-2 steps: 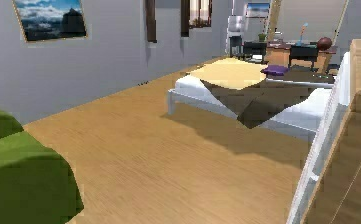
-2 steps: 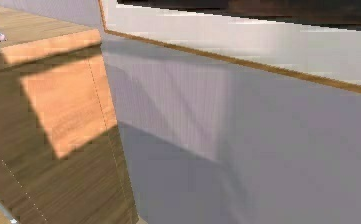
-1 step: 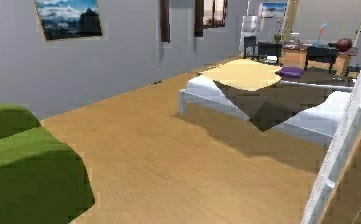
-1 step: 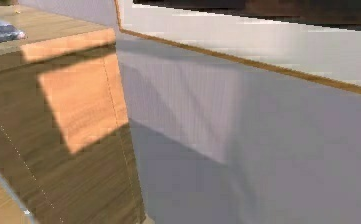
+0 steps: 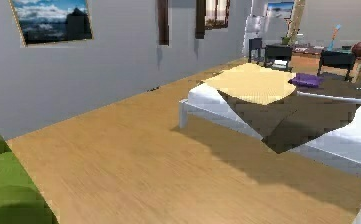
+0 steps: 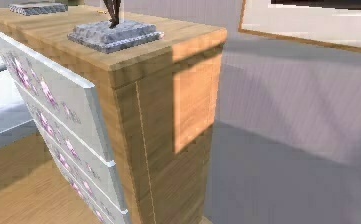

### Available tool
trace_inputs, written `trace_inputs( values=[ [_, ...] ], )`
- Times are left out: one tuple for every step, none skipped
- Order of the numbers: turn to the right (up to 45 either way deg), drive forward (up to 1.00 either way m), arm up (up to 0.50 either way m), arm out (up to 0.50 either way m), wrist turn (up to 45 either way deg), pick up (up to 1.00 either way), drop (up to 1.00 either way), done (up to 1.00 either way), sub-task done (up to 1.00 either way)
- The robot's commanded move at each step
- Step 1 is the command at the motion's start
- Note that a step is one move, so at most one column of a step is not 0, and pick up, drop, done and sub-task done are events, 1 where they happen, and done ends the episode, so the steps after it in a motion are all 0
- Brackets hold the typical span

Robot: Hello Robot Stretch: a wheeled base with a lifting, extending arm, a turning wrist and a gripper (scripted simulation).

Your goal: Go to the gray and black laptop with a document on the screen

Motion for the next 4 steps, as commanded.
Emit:
trace_inputs(
  values=[
    [-6.0, 0.0, 0.0, 0.0, 0.0, 0.0, 0.0, 0.0, 0.0],
    [-3.0, 0.0, 0.0, 0.0, 0.0, 0.0, 0.0, 0.0, 0.0],
    [0.0, 1.0, 0.0, 0.0, 0.0, 0.0, 0.0, 0.0, 0.0],
    [-3.0, 0.0, 0.0, 0.0, 0.0, 0.0, 0.0, 0.0, 0.0]
  ],
)
